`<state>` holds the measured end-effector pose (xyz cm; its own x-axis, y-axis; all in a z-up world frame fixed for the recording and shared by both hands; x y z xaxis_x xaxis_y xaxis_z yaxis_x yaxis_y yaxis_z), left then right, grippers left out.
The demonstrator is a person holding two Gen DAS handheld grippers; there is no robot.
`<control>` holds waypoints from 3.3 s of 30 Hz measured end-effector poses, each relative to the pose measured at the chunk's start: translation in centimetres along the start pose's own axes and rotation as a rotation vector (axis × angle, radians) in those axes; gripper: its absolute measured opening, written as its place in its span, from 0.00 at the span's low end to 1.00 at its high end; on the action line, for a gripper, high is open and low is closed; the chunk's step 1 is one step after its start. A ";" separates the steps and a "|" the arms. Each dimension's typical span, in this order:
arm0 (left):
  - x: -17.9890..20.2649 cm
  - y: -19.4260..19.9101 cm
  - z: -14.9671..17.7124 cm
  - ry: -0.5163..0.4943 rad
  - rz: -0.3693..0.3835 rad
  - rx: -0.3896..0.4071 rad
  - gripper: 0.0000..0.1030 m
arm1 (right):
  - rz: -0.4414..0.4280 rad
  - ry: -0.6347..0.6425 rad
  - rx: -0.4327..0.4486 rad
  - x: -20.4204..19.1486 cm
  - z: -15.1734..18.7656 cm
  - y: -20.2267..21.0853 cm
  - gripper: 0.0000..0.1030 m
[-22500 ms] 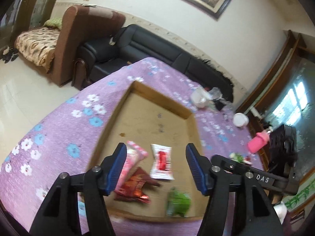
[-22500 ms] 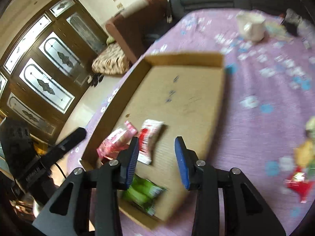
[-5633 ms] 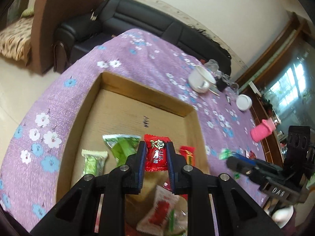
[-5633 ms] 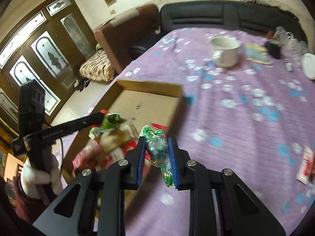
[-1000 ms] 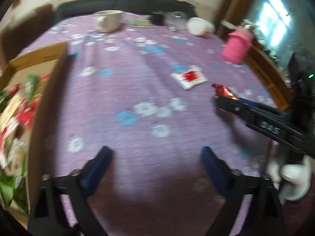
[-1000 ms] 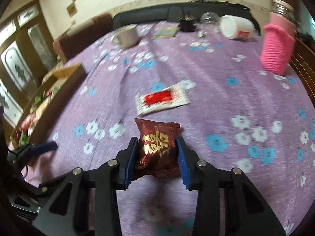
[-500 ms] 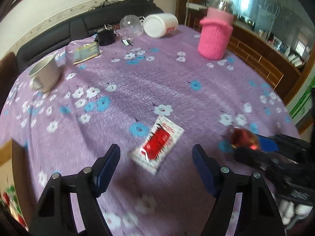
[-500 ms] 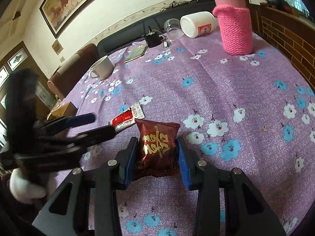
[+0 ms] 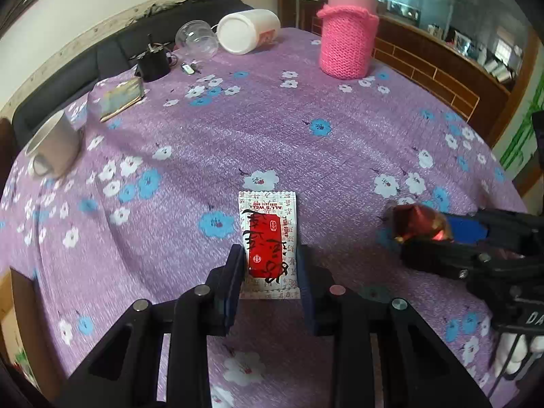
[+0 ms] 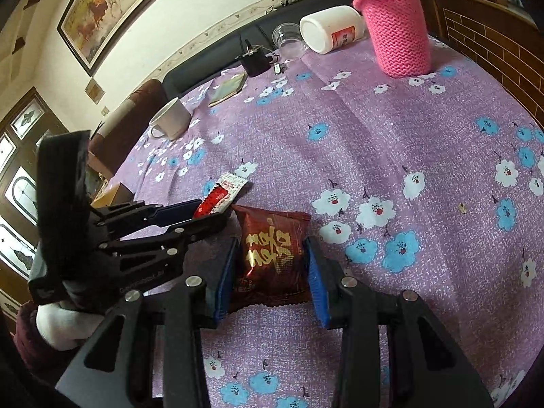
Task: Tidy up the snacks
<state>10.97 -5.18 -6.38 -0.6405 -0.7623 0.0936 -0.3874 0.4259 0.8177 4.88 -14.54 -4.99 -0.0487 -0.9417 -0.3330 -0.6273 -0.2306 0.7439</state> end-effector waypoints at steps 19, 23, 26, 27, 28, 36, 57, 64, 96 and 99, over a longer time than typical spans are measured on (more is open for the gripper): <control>-3.4 14.6 6.5 0.333 0.086 0.304 0.30 | 0.004 0.033 0.022 -0.5 0.1 -0.1 0.40; -6.4 18.3 9.7 0.434 0.054 0.374 0.30 | 0.026 0.043 0.031 -0.4 0.1 -0.2 0.40; -9.2 20.9 12.8 0.507 0.004 0.415 0.30 | 0.049 0.056 0.048 -0.4 0.1 -0.1 0.40; -9.7 21.4 13.4 0.521 -0.005 0.422 0.30 | 0.056 0.061 0.048 -0.5 0.1 -0.1 0.40; -10.5 22.1 14.5 0.545 -0.019 0.432 0.30 | 0.061 0.064 0.046 -0.5 0.1 -0.2 0.40; -15.7 25.1 20.6 0.684 -0.096 0.480 0.30 | -0.131 0.058 -0.051 -6.6 2.2 1.5 0.40; -18.5 23.2 22.8 0.709 -0.159 0.433 0.32 | -0.245 0.518 -0.194 -33.2 8.2 -3.0 0.41; -19.1 25.3 24.1 0.750 -0.153 0.502 0.57 | -0.163 0.598 -0.187 -35.3 9.5 -6.1 0.42; -10.9 26.1 19.2 0.497 -0.525 0.381 0.78 | -0.100 0.483 0.055 -24.2 10.3 4.0 0.63; -10.3 25.6 19.0 0.494 -0.527 0.364 0.78 | -0.091 0.475 0.064 -23.4 10.5 4.5 0.66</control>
<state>-4.98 22.81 2.85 0.0203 -0.9982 0.0572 -0.8028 0.0178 0.5960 -4.95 9.06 0.06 0.3595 -0.9295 -0.0824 -0.6598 -0.3156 0.6819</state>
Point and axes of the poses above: each gripper's, at about its wrist camera, not at the fingertips, and y roughly against the way its jaws point, x to its right, z to its underside, the point moved 10 cm from there along -y, roughly the way its jaws point, and after that the axes turned 8 degrees about z, right-handed, at the moved point
